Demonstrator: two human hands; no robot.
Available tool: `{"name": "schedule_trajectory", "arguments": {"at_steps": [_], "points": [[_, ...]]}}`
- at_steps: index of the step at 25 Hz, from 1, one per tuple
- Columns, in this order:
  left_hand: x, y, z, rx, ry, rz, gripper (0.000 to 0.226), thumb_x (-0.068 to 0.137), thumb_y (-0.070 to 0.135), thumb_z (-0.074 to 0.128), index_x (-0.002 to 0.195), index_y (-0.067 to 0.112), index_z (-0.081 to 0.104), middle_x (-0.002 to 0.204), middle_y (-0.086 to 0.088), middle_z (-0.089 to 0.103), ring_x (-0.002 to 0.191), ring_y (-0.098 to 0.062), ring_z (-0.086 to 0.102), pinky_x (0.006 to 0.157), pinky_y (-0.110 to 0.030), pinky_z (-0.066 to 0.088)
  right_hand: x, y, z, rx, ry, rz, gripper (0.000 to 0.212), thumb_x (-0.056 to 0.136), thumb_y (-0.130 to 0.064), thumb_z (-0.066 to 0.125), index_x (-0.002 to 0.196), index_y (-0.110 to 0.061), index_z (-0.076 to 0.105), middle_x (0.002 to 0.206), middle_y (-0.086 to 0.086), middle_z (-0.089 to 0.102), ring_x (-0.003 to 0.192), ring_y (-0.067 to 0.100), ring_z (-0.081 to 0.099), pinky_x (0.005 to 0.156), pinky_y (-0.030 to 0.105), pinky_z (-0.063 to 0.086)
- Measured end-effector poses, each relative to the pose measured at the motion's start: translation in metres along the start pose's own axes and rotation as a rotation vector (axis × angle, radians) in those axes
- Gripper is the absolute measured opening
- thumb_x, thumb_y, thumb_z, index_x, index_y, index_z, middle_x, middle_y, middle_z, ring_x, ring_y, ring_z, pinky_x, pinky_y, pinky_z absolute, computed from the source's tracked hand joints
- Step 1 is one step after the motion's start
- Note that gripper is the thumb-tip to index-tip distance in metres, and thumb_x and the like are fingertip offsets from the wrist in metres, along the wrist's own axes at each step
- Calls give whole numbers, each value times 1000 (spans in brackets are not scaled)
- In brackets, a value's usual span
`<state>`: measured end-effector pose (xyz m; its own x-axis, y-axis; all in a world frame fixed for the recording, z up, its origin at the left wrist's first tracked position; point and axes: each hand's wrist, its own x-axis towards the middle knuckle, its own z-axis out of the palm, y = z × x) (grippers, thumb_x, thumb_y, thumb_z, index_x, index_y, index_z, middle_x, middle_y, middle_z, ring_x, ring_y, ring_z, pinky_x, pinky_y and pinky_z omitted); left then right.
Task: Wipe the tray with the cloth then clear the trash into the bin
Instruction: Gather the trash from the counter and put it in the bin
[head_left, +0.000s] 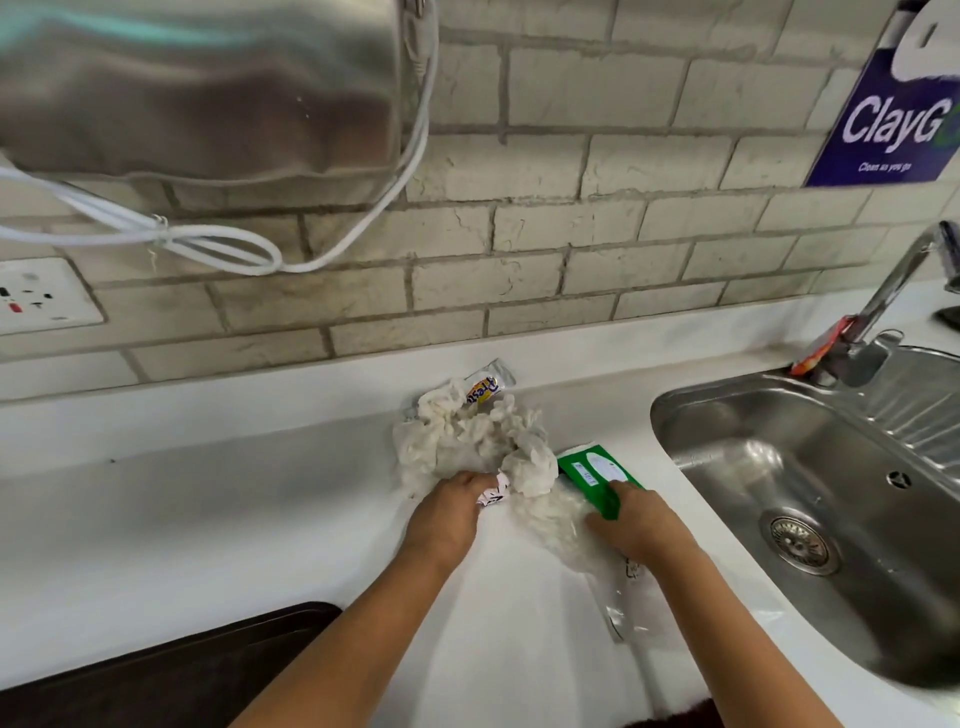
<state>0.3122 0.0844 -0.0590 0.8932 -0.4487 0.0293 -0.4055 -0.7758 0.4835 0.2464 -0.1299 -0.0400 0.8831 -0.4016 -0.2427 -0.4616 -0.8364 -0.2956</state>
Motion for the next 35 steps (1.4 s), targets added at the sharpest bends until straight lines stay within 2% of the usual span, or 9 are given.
{"name": "schedule_trajectory", "arguments": {"at_steps": [4, 9, 12, 17, 20, 22, 24, 28, 35], "points": [[-4, -8, 0, -252, 133, -79, 40, 90, 1, 47, 124, 19, 58, 127, 0, 58, 115, -18, 56, 91, -16, 38, 3, 0, 3, -81, 40, 5, 33, 91, -18, 40, 120, -7, 52, 112, 14, 61, 101, 29, 57, 77, 29, 44], [-16, -11, -11, -683, 364, -276, 30, 85, -5, 53, 109, 11, 62, 99, -7, 67, 75, -18, 58, 69, -18, 43, 4, 2, 4, -15, 92, 67, 27, 87, -1, 36, 108, -5, 53, 102, 18, 61, 76, 27, 48, 66, 27, 37], [-28, -6, -26, -964, 370, -365, 29, 87, -6, 52, 104, 17, 58, 102, -10, 64, 66, -16, 58, 64, -31, 51, -5, 4, -8, 158, 203, 94, 16, 84, 4, 36, 84, -7, 48, 93, 23, 59, 76, 31, 50, 64, 29, 35], [-57, 2, -55, -1205, 340, -346, 27, 89, -5, 52, 106, 15, 54, 100, -8, 62, 68, -16, 58, 60, -26, 54, -46, 6, -30, 470, 555, 99, 12, 89, 3, 35, 85, 2, 46, 77, 24, 52, 68, 35, 47, 59, 35, 34], [-88, 19, -73, -1357, 292, -331, 27, 90, -8, 50, 106, 14, 52, 88, -5, 59, 63, -17, 53, 57, -21, 55, -97, 0, -36, 707, 615, 5, 17, 90, 1, 35, 86, 5, 52, 75, 19, 55, 63, 27, 47, 53, 28, 38], [-110, 29, -82, -1384, 256, -315, 27, 90, -8, 49, 107, 12, 52, 85, -3, 59, 63, -17, 53, 59, -23, 55, -135, -7, -35, 832, 632, -40, 21, 90, 4, 36, 84, -2, 56, 71, 9, 55, 59, 16, 45, 46, 11, 35], [-134, 37, -86, -1326, 194, -282, 26, 89, -6, 51, 109, 11, 55, 88, -5, 60, 64, -18, 54, 65, -29, 56, -172, -13, -27, 906, 659, -46, 26, 90, 5, 37, 77, -10, 53, 67, 0, 54, 59, 11, 46, 45, 8, 36], [-190, 51, -84, -1279, 44, -240, 28, 89, -6, 51, 95, 21, 57, 88, -5, 61, 67, -16, 57, 66, -31, 55, -220, -14, 8, 927, 670, -29, 21, 89, -2, 39, 80, -10, 56, 74, 2, 60, 66, 16, 53, 57, 17, 42], [-272, 66, -55, -1239, -16, -320, 29, 87, -9, 48, 101, 15, 55, 84, -4, 61, 55, -8, 58, 53, -25, 53, -281, 4, 51, 927, 573, -33, 20, 87, 2, 41, 75, -8, 53, 70, 10, 62, 63, 27, 59, 53, 32, 51]]}}
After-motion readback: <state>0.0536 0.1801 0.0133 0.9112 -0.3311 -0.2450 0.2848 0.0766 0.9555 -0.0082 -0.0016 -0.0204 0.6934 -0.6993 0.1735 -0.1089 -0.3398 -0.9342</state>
